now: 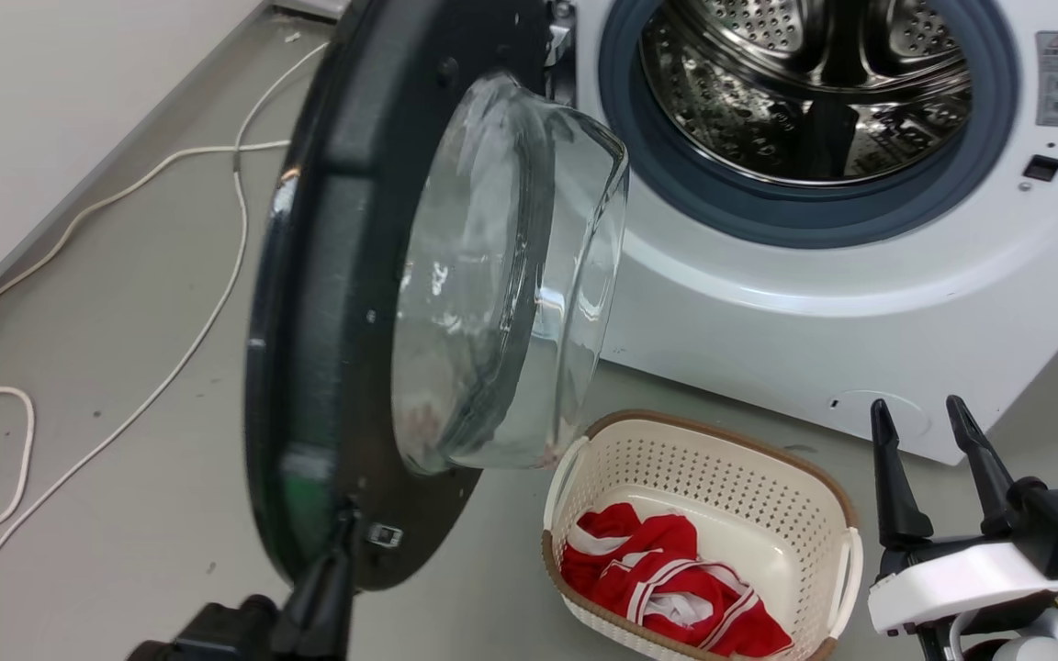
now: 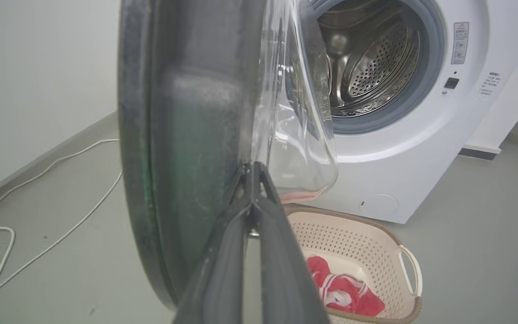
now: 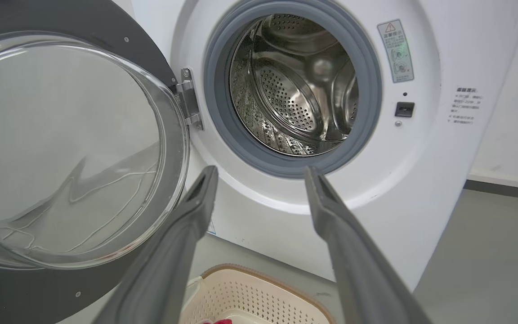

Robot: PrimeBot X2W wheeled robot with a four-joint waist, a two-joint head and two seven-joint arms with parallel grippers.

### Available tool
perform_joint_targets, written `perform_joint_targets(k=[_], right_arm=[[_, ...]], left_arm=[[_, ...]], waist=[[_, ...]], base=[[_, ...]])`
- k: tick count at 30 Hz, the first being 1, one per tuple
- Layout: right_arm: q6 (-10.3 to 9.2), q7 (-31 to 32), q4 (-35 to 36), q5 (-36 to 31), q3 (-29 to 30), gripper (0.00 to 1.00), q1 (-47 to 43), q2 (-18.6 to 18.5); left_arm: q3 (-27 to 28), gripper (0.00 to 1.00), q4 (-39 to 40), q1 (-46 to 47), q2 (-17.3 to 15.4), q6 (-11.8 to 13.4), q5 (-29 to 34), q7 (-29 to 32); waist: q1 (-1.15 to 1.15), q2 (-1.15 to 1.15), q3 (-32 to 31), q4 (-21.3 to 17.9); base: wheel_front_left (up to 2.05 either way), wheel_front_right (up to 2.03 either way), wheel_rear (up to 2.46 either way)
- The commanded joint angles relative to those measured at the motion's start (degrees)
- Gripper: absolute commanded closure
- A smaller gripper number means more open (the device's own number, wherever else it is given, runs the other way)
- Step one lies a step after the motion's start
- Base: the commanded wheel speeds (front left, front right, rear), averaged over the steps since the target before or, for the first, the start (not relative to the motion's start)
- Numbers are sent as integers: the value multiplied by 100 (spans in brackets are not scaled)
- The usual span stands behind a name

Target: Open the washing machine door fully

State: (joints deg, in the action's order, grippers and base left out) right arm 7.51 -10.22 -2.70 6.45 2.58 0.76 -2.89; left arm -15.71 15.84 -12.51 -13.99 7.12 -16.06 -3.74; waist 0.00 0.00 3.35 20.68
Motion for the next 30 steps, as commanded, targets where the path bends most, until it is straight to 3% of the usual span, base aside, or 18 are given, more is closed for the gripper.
perform_joint_targets(k=[1, 10, 17, 18, 30], right_arm=[[-4, -2, 8, -53, -18, 0, 44, 6], [-4, 100, 36, -80, -97, 0, 204, 4], [-4, 145, 104, -135, -54, 0, 289, 6], [-4, 161, 138, -165, -82, 0, 354, 5], [-4, 233, 176, -247, -118, 0, 633, 6]], left_arm=[[95, 100, -59, 100, -43, 48, -34, -43], [948, 100, -634, 433, -308, 184, -383, -305], [1581, 100, -1440, 874, -526, 30, -825, -661], [1818, 100, -1849, 1141, -604, -35, -1005, -810], [2719, 100, -3288, 2308, -904, -262, -1296, -1143]], waist=[[0, 0, 41, 38], [0, 0, 249, -122], [0, 0, 473, -230], [0, 0, 589, -290], [0, 0, 1045, -434]], base=[[0, 0, 0], [0, 0, 0], [0, 0, 0], [0, 0, 0], [0, 0, 0]])
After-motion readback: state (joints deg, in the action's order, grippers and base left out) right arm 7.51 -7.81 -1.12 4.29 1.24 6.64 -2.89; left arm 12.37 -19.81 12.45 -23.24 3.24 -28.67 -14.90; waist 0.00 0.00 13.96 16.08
